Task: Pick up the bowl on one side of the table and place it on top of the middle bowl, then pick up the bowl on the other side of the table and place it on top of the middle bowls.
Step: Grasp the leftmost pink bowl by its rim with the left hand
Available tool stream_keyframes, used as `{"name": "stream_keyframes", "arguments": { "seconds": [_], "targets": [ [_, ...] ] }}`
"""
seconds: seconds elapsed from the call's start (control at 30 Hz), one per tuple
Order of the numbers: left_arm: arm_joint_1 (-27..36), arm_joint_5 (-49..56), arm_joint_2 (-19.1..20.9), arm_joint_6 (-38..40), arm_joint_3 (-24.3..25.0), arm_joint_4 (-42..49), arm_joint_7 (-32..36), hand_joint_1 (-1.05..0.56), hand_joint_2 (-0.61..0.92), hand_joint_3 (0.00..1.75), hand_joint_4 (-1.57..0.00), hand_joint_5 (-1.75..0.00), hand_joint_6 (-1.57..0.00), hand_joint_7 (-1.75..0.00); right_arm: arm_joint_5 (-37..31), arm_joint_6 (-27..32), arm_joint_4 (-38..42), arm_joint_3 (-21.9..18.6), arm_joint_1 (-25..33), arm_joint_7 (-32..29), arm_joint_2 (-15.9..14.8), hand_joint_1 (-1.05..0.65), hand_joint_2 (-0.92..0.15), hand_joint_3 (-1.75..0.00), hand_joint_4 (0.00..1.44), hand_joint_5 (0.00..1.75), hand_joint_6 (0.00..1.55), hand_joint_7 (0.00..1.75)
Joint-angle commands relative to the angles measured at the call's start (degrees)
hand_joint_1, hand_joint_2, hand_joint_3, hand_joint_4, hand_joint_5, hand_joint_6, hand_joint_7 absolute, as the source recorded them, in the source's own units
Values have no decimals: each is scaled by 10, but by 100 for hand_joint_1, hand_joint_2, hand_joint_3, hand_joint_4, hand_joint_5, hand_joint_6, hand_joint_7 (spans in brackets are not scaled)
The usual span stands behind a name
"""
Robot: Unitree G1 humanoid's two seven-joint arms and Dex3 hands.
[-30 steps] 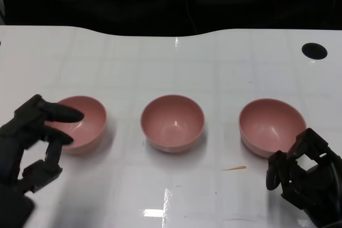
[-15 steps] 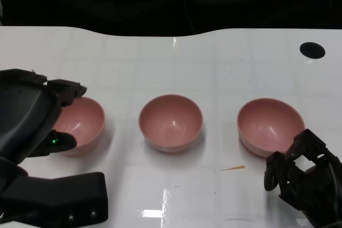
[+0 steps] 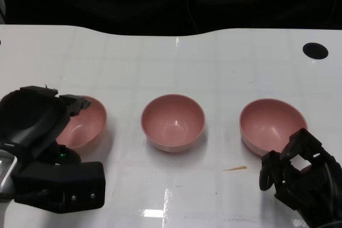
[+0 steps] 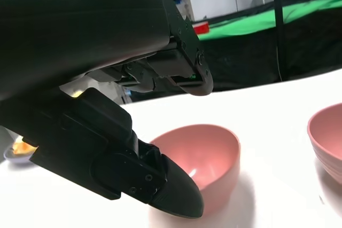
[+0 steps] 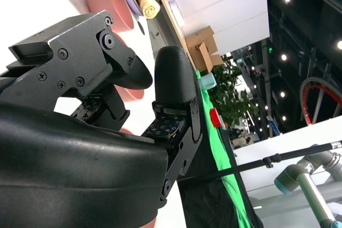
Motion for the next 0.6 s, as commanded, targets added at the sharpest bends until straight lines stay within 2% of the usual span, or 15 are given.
{"name": "stream_keyframes", "arguments": {
  "seconds": [0.03, 0.2, 0.6],
  "targets": [
    [-13, -17, 6, -5, -14, 27, 11, -102, 89, 1, -48, -1, -60, -1, -1, 4, -7, -3, 7, -9, -2, -3, -53, -120, 98, 175, 72, 166],
    [-28, -30, 9, -12, -31, 59, 18, -101, 90, 1, -48, -1, -60, 0, 0, 9, -12, -1, 9, -12, -4, -1, -54, -121, 97, 175, 71, 166],
    [-90, -37, 6, -25, -88, 199, 64, -102, 92, 7, -51, -1, -60, 0, 0, 2, -5, -3, 4, -9, -3, -4, -55, -118, 96, 175, 71, 166]
  ]
}}
